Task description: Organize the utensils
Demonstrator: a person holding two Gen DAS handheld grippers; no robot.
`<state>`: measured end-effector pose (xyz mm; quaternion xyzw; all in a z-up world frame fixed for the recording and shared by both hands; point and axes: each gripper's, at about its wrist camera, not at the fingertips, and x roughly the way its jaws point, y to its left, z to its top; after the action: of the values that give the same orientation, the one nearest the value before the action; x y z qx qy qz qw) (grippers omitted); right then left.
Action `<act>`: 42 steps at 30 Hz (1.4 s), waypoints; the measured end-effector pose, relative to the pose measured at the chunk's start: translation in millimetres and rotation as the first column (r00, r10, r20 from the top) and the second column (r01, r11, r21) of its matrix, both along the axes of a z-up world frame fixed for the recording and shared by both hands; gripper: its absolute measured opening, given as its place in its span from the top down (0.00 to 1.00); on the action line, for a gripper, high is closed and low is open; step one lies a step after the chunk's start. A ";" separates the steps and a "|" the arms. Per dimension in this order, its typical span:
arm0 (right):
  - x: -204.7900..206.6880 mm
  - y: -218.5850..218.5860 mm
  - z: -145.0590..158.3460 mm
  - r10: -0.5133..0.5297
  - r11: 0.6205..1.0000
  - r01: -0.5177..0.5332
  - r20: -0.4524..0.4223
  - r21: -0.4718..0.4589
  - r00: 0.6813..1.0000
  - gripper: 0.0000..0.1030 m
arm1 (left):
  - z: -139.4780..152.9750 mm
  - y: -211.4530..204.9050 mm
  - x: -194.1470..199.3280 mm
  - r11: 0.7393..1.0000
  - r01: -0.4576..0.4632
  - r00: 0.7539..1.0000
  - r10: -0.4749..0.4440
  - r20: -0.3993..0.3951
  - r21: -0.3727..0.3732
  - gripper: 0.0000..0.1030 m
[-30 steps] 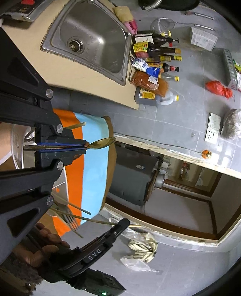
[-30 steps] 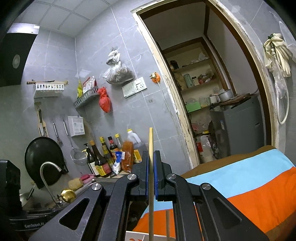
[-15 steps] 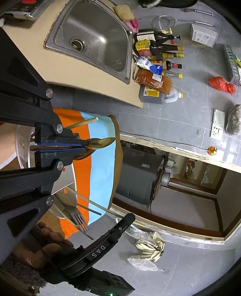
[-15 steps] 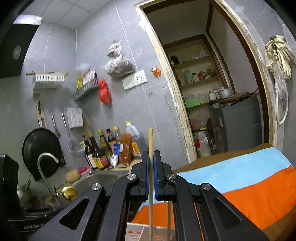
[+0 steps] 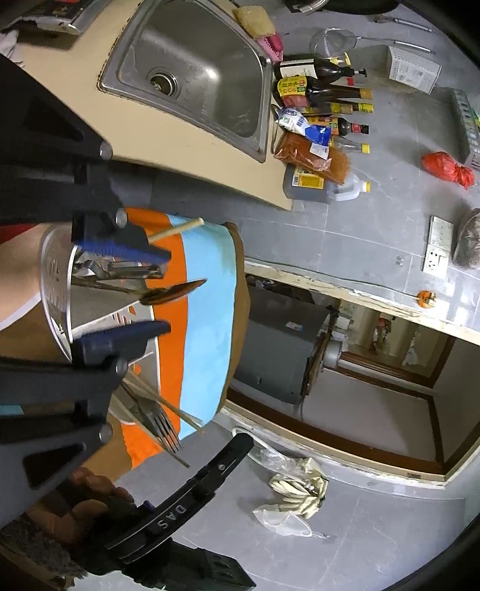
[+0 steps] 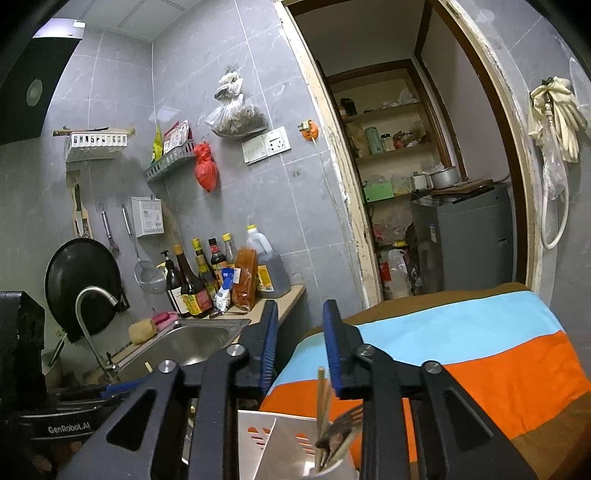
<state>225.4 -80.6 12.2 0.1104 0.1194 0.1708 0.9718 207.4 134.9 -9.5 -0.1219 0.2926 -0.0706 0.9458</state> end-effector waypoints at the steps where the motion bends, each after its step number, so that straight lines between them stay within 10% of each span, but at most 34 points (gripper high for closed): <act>1: -3.5 -1.6 2.1 -0.005 1.000 0.005 0.004 -0.006 1.000 0.77 | 1.2 -0.2 -0.9 1.000 -0.001 1.000 0.001 0.005 -0.001 0.65; 20: -65.9 -50.6 20.7 -0.114 0.990 0.111 -0.024 -0.086 0.993 0.23 | 25.9 -19.3 -31.0 0.996 -0.065 0.990 0.057 0.128 0.061 0.04; 30: -106.9 -97.3 23.2 -0.185 0.976 0.175 -0.063 -0.133 0.981 0.03 | 30.9 -54.8 -62.3 0.991 -0.096 0.984 0.080 0.160 0.096 0.01; 42: -168.1 -151.4 22.8 -0.237 0.959 0.213 -0.117 -0.187 0.964 0.02 | 28.6 -101.7 -118.8 0.992 -0.083 0.988 0.070 0.135 0.097 0.01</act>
<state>57.2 -232.0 35.0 0.0500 0.1873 0.0399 0.9802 88.6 33.1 19.1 -0.0795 0.2282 -0.0271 0.9700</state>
